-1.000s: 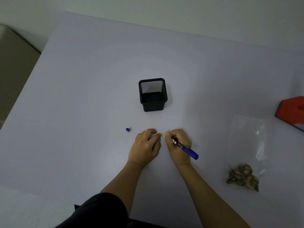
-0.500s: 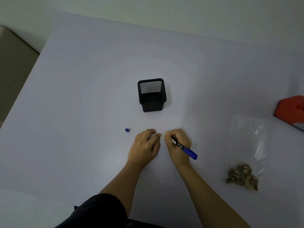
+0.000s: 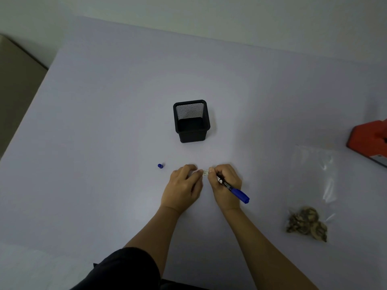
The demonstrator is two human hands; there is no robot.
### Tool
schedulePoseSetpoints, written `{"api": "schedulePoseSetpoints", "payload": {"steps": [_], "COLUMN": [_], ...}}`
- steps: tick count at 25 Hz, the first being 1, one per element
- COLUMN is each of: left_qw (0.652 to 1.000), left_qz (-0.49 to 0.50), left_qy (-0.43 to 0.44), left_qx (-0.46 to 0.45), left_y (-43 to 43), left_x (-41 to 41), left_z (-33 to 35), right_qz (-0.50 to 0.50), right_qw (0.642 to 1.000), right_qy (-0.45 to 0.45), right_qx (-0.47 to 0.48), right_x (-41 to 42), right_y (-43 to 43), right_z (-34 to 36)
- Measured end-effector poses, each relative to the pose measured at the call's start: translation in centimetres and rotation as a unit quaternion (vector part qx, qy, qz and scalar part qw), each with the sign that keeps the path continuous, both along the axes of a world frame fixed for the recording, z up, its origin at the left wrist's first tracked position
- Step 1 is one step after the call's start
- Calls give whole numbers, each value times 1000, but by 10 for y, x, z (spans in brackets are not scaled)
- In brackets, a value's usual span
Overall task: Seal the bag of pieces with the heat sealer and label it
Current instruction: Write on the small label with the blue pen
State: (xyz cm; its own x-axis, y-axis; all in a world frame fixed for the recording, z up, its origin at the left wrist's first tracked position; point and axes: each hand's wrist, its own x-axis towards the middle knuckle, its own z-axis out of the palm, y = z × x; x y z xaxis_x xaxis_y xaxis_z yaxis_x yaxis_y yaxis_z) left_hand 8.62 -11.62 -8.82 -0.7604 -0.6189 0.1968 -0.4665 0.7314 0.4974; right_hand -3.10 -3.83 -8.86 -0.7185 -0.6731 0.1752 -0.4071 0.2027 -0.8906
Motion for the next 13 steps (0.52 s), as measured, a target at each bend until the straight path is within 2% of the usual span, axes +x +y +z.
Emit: {"api": "schedulePoseSetpoints", "payload": {"steps": [13], "left_qw": [1000], "left_qz": [-1], "left_qy": [-3], "left_qx": [0], "left_y": [1], "left_x": [0], "left_z": [-1], "right_qz": [-3], "right_qw": [1000], "right_qy": [-5], "right_qx": [-9], "right_x": [0], "right_y": [0], "right_z": [3]}}
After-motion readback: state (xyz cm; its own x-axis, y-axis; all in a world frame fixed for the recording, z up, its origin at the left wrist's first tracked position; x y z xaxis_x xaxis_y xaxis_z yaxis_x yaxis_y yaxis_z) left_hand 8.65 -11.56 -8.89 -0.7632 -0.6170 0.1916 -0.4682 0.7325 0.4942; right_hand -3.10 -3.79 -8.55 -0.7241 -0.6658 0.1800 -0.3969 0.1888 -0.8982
